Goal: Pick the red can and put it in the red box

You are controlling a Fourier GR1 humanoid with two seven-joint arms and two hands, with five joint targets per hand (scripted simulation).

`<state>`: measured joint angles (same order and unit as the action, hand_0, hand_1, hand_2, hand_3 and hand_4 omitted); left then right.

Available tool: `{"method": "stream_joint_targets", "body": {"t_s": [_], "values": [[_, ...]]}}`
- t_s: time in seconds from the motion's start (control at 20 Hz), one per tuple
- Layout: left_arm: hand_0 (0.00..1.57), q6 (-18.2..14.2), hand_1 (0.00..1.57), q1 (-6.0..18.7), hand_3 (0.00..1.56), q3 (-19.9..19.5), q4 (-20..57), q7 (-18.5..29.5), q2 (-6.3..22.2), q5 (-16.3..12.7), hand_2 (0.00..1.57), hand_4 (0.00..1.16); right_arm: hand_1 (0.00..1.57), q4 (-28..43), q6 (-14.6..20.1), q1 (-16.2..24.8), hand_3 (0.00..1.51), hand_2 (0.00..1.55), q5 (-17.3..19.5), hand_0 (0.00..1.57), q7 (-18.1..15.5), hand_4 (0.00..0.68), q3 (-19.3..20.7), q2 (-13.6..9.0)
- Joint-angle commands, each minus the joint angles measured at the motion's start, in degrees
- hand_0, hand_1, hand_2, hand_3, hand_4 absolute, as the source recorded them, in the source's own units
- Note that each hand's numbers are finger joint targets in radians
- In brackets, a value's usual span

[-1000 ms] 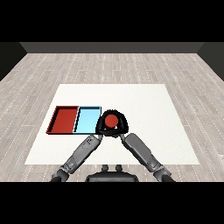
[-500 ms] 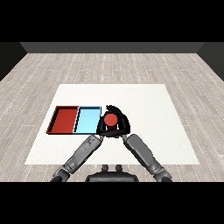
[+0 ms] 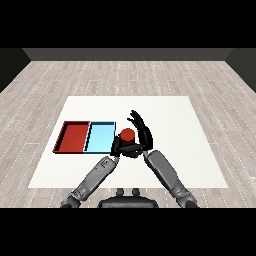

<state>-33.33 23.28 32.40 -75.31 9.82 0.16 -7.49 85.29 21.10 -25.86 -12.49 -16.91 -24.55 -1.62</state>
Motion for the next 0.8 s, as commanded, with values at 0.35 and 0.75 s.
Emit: {"method": "stream_joint_targets", "body": {"t_s": [0.35, 0.75], "values": [[1.57, 3.00, 1.57, -4.62, 1.45, -5.44, -1.76, 1.09, 1.78, 0.86, 1.55, 1.12, 0.00, 18.07, -0.25, 2.92, 0.00, 0.00, 1.13, 0.00, 7.96, 0.000, 10.28, -6.76], [1.57, 5.46, 1.57, -4.15, 1.46, -10.95, -8.79, -3.71, 9.57, 2.49, 1.57, 1.12, 0.00, 16.81, -8.33, 14.34, 0.00, 0.00, -6.78, 0.00, 0.73, 0.000, 20.26, -10.38]]}}
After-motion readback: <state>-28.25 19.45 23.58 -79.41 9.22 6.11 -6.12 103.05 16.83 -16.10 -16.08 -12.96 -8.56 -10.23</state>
